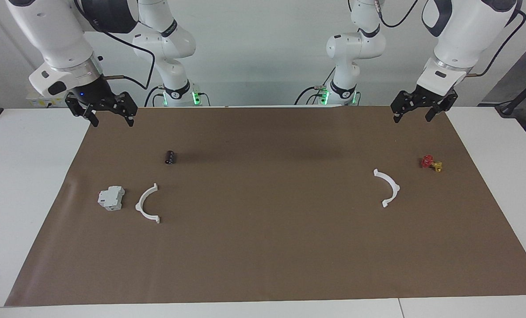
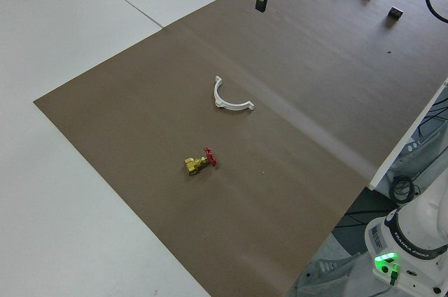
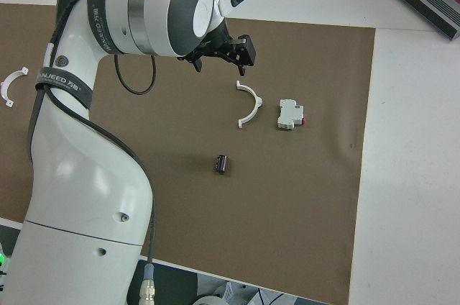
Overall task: Assemble drain pipe with both arms
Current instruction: 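Reach the right gripper down and grasp the white clamp half nearby, then carry the clamp half with the right gripper to the table center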
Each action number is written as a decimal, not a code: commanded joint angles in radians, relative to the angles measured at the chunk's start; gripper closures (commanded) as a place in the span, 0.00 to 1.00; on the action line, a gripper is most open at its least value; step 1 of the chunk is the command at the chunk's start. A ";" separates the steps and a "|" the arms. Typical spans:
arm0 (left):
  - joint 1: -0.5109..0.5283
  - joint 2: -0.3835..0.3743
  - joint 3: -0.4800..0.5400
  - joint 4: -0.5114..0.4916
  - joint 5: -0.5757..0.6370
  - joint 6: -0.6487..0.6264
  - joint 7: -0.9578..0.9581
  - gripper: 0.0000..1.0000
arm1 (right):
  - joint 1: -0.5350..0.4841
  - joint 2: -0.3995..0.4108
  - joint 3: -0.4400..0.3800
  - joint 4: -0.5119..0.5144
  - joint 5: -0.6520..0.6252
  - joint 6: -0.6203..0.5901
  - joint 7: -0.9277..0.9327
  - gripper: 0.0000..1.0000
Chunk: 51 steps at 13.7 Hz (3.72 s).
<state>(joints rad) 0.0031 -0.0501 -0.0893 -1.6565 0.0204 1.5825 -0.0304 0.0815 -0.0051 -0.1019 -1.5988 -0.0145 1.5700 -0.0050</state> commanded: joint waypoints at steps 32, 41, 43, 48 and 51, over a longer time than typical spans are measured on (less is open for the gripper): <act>0.014 -0.030 -0.006 -0.036 -0.016 0.019 0.012 0.00 | -0.063 0.358 0.007 -0.399 0.153 0.900 -0.515 1.00; 0.014 -0.030 -0.006 -0.036 -0.016 0.019 0.012 0.00 | 0.252 0.338 0.004 -0.317 0.131 0.743 0.253 1.00; 0.014 -0.030 -0.006 -0.036 -0.016 0.019 0.012 0.00 | 0.338 0.340 0.002 -0.313 0.130 0.748 0.391 1.00; 0.014 -0.030 -0.006 -0.036 -0.016 0.019 0.012 0.00 | 0.480 0.415 0.007 -0.224 0.033 0.757 0.625 1.00; 0.014 -0.030 -0.006 -0.036 -0.016 0.019 0.012 0.00 | 0.517 0.438 0.007 -0.224 0.022 0.784 0.666 1.00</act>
<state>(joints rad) 0.0038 -0.0501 -0.0897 -1.6565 0.0204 1.5825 -0.0304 0.5862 0.3984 -0.0928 -1.8506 0.0365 2.3367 0.6239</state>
